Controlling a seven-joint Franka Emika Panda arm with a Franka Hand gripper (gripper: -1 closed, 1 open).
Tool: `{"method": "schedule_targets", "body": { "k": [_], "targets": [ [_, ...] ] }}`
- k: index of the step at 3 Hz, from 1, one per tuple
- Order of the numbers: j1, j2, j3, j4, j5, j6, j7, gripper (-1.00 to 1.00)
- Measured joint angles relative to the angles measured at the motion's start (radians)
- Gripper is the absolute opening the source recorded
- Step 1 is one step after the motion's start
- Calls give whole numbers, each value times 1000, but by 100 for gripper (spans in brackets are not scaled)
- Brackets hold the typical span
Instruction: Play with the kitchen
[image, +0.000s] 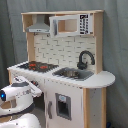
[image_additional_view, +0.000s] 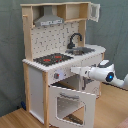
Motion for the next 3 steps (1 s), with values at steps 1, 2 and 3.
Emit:
{"method": "schedule_targets", "body": {
  "k": [1,2,3],
  "targets": [
    [0,0,0,0,1,0,115,-100],
    [0,0,0,0,3,0,221,-100],
    [1,0,0,0,5,0,335,-100]
  ]
}}
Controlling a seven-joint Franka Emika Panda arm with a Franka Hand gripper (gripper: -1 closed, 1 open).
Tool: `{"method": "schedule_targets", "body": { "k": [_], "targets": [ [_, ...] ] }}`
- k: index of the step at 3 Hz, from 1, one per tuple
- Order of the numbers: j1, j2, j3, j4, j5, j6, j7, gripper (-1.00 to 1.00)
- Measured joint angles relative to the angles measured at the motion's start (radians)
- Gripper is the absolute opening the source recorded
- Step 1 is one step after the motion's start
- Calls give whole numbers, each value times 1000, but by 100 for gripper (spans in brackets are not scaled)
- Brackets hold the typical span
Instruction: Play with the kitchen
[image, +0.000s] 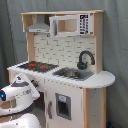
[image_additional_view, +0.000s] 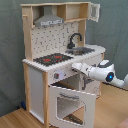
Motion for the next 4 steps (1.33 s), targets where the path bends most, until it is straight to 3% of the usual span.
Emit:
{"method": "schedule_targets", "body": {
  "k": [4],
  "targets": [
    [3,0,0,-1,7,0,423,-100]
  ]
}}
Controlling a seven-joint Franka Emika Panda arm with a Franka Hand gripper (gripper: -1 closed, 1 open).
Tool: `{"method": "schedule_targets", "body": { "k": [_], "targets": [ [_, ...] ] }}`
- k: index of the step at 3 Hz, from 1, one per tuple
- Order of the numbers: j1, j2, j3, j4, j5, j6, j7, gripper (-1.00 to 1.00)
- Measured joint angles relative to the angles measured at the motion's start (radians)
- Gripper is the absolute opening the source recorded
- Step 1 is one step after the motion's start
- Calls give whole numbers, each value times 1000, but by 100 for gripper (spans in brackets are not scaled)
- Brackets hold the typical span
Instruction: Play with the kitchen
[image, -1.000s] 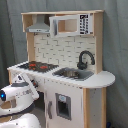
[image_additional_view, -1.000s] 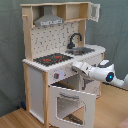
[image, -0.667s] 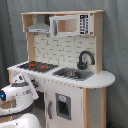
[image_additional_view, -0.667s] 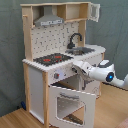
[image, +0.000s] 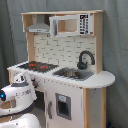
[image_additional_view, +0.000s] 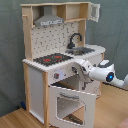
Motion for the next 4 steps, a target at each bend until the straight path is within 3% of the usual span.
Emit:
{"method": "schedule_targets", "body": {
  "k": [1,2,4],
  "targets": [
    [1,0,0,0,1,0,49,-100],
    [1,0,0,1,1,0,51,100],
    [118,-2,11,-15,-2,-154,-7,100]
  ]
}}
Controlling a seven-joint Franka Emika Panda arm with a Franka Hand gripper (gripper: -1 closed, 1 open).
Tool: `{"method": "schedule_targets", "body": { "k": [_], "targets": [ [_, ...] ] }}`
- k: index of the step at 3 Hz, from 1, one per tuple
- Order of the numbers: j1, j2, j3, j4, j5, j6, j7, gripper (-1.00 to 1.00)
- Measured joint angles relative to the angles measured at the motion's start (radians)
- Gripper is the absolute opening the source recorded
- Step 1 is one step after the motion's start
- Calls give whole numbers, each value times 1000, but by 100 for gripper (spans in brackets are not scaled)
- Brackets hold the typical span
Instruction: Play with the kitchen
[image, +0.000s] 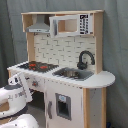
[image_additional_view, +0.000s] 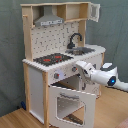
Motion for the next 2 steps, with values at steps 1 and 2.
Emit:
{"method": "schedule_targets", "body": {
  "k": [1,2],
  "targets": [
    [63,0,-1,-34,0,-74,-17,100],
    [133,1,-8,-70,0,-135,-47,100]
  ]
}}
